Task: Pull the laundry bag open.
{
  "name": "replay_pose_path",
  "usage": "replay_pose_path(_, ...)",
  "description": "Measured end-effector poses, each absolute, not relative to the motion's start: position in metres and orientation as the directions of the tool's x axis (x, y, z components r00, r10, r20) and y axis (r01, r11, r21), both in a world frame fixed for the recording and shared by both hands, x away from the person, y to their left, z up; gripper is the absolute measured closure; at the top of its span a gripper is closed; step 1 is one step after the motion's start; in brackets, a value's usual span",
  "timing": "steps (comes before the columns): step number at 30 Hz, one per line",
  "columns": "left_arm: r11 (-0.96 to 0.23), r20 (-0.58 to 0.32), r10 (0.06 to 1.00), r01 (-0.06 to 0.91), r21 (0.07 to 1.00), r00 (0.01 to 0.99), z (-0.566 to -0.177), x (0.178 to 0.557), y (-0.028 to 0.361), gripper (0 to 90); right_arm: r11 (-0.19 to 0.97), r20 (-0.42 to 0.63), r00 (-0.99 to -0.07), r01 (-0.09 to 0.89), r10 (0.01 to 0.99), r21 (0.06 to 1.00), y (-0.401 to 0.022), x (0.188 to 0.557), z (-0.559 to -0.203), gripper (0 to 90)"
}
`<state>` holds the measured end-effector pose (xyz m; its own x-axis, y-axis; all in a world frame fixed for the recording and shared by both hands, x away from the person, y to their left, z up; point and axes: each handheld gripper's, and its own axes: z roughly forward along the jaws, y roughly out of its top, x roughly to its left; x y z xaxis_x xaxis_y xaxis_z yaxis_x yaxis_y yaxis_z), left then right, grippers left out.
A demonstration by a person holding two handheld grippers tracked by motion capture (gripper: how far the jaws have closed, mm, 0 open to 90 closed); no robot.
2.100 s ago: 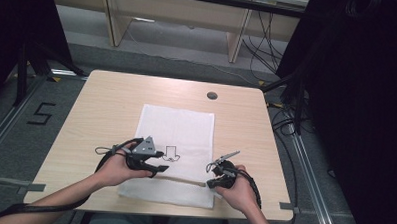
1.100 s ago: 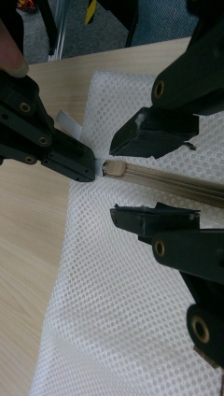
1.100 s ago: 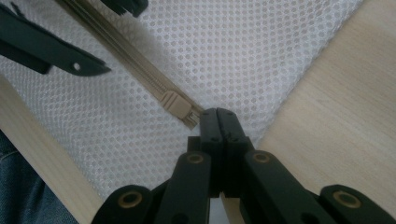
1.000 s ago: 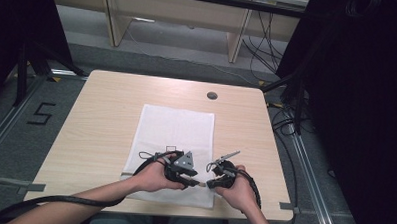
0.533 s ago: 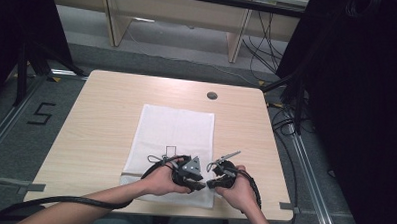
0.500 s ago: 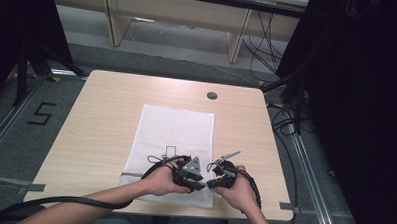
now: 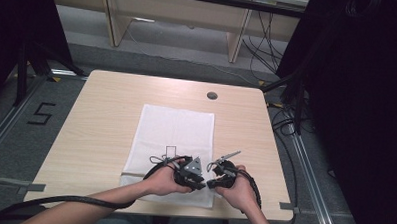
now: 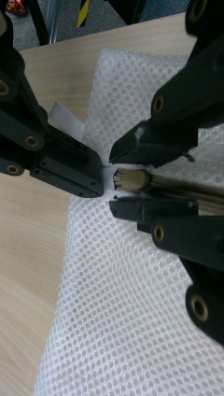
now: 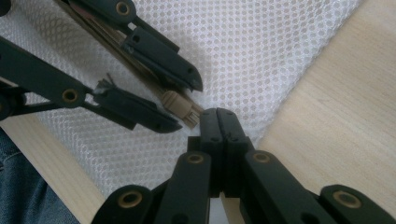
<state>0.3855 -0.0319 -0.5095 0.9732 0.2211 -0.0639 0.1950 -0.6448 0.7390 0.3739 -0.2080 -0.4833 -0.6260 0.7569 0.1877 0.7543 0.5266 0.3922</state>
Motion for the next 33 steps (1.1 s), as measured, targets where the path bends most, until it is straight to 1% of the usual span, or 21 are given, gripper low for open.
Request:
replay_pose_path(2,-0.659,-0.057,0.208,0.183,0.730,0.976,-0.5073,0.3878,-0.0328,75.6,0.529,0.185,-0.630,0.750,0.755,0.396,-0.2084,0.3746,-0.4839,90.0)
replay_pose_path(3,-0.662,-0.067,0.212,0.193,0.724,0.975,-0.5069,0.3877,-0.0331,76.6,0.528,0.186,-0.628,0.751,0.755,0.396,-0.2083,0.3746,-0.4839,90.0)
replay_pose_path(4,-0.665,-0.054,0.200,0.176,0.725,0.978,-0.5062,0.3887,-0.0337,77.8,0.528,0.186,-0.628,0.751,0.755,0.396,-0.2084,0.3746,-0.4839,90.0)
replay_pose_path(7,-0.669,-0.048,0.192,0.166,0.724,0.980,-0.5043,0.3893,-0.0340,80.0,0.528,0.188,-0.629,0.751,0.754,0.397,-0.2086,0.3747,-0.4840,90.0)
replay_pose_path(9,-0.661,-0.069,0.192,0.181,0.728,0.979,-0.5030,0.3894,-0.0344,80.9,0.528,0.188,-0.629,0.751,0.754,0.397,-0.2086,0.3747,-0.4840,90.0)
replay_pose_path(18,-0.668,-0.066,0.186,0.176,0.723,0.980,-0.5021,0.3900,-0.0360,81.1,0.540,0.184,-0.644,0.738,0.742,0.405,-0.2092,0.3758,-0.4847,90.0)
replay_pose_path(24,-0.675,-0.060,0.183,0.170,0.718,0.981,-0.5029,0.3892,-0.0354,81.4,0.538,0.179,-0.640,0.741,0.747,0.403,-0.2085,0.3749,-0.4841,90.0)
replay_pose_path(25,-0.678,-0.060,0.184,0.171,0.715,0.981,-0.5025,0.3892,-0.0354,81.5,0.524,0.186,-0.622,0.757,0.761,0.389,-0.2071,0.3732,-0.4831,90.0)
replay_pose_path(28,-0.683,-0.057,0.188,0.173,0.709,0.981,-0.5017,0.3889,-0.0353,81.6,0.536,0.164,-0.628,0.750,0.761,0.387,-0.2054,0.3730,-0.4831,90.0)
replay_pose_path(30,-0.687,-0.055,0.187,0.170,0.707,0.981,-0.5012,0.3884,-0.0352,81.7,0.562,0.146,-0.654,0.726,0.742,0.396,-0.2052,0.3740,-0.4833,90.0)
replay_pose_path(32,-0.687,-0.063,0.196,0.183,0.703,0.979,-0.5012,0.3876,-0.0351,81.7,0.553,0.139,-0.635,0.744,0.760,0.375,-0.2028,0.3714,-0.4818,90.0)
replay_pose_path(33,-0.688,-0.063,0.196,0.183,0.702,0.979,-0.5012,0.3876,-0.0350,81.7,0.573,0.129,-0.661,0.718,0.739,0.396,-0.2032,0.3724,-0.4829,90.0)
